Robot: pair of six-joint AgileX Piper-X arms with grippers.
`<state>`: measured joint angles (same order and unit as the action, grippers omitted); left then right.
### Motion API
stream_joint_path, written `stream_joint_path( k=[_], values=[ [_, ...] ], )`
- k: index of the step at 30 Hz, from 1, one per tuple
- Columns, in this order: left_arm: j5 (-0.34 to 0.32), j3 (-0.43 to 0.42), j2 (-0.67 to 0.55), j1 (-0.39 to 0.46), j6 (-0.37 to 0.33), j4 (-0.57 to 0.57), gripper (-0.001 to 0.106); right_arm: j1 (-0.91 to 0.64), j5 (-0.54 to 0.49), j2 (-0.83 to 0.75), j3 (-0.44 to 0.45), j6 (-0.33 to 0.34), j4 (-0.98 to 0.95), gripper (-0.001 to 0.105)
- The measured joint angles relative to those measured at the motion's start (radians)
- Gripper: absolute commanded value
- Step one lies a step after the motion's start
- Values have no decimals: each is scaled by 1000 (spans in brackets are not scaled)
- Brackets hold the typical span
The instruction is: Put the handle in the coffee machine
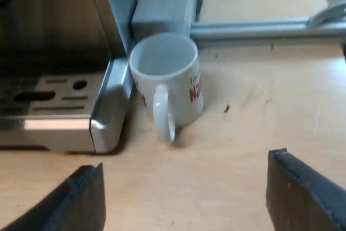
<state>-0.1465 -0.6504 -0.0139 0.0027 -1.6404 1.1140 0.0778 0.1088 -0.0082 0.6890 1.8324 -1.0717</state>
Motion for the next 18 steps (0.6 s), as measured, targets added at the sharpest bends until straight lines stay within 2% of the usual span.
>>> stream_joint_path(
  k=[3,9,14,18],
  values=[
    [22,40,0,0,0,-2,76,0,-1,0,-34,0,8,63],
    [23,104,0,0,-1,-2,76,0,1,2,-103,-3,16,63],
    [25,107,0,0,-1,-9,76,0,-10,2,-157,-41,19,63],
    [25,107,0,0,-2,-15,76,0,-27,2,-167,-57,29,63]
  ],
)
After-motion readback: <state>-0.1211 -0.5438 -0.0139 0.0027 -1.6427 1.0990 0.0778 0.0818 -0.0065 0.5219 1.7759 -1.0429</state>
